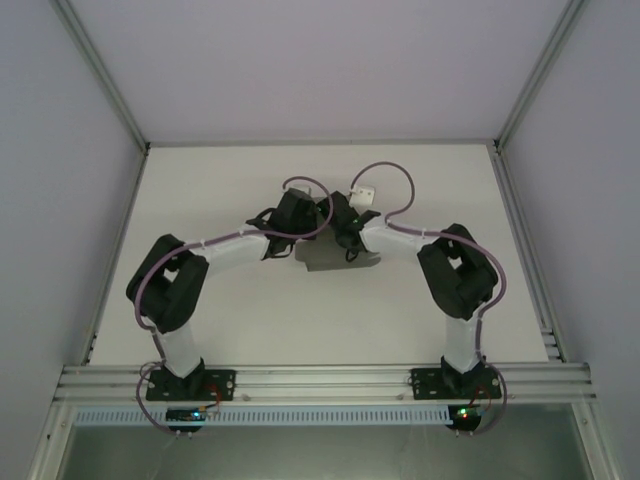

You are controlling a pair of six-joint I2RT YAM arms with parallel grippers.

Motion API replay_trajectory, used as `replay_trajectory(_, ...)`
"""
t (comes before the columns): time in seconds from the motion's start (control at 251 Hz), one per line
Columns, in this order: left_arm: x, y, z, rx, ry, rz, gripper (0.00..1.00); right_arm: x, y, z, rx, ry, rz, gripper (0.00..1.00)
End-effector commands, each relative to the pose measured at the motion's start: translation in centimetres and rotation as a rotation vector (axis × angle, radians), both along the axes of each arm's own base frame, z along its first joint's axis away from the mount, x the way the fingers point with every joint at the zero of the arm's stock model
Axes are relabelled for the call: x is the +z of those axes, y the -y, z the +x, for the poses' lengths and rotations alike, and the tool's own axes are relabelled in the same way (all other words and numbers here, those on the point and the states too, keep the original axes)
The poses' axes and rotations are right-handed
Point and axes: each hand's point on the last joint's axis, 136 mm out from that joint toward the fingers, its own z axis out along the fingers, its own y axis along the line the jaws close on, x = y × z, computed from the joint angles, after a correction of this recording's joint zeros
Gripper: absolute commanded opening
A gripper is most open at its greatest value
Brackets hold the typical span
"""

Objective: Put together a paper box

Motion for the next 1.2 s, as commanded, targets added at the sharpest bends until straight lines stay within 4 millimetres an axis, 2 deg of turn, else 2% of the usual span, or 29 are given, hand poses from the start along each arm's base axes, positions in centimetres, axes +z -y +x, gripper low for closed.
replay_trajectory(0.0,-0.7,-4.8,0.0,0.148,-0.049,0.086,0.0,-0.4,7.1,1.0,-0.123,0.109,-0.052,0.01)
replay_trajectory(0.132,-0.7,-4.1,0.0,0.105,-0.049,0.075,0.0,1.5,2.0,1.7,0.255,0.234,0.057,0.23)
replay_trajectory(0.231,-0.3,-3.7,0.2,0.087,-0.043,0.062,0.0,2.6,-1.6,0.4,0.488,0.255,0.121,0.51)
replay_trajectory(0.367,0.7,-3.4,0.4,0.068,-0.015,0.055,0.0,3.7,-4.2,-1.9,0.651,0.251,0.201,0.77)
replay_trajectory(0.427,1.2,-3.4,0.5,0.054,-0.002,0.059,0.0,4.7,-5.2,-3.1,0.725,0.257,0.236,0.98)
replay_trajectory(0.563,2.4,-3.4,0.8,0.002,0.011,0.053,0.0,8.3,-6.5,-5.9,0.855,0.315,0.304,0.99)
replay_trajectory(0.655,3.1,-3.8,1.0,-0.047,0.013,0.056,0.0,11.4,-5.7,-7.3,0.864,0.38,0.317,0.99)
replay_trajectory(0.766,4.1,-3.2,0.4,-0.221,0.02,0.141,0.0,12.4,-3.5,-8.9,0.805,0.329,0.314,0.99)
replay_trajectory(0.854,4.4,-2.8,-1.2,-0.408,-0.031,0.231,0.0,12.8,-1.1,-9.7,0.724,0.267,0.289,0.99)
replay_trajectory(0.918,3.9,-2.4,-3.4,-0.571,-0.075,0.297,0.0,12.3,0.8,-10.6,0.672,0.2,0.256,0.99)
replay_trajectory(0.99,2.1,-1.8,-7.9,-0.828,-0.154,0.321,0.0,11.5,2.6,-11.5,0.626,0.129,0.237,0.99)
replay_trajectory(1.034,1.1,-1.7,-10.0,-0.927,-0.2,0.363,0.0,10.8,3.5,-12.1,0.602,0.077,0.244,0.99)
replay_trajectory(1.197,-0.6,-2.8,-11.5,-0.947,-0.319,0.533,0.0,8.6,5.7,-13.6,0.533,-0.075,0.303,0.99)
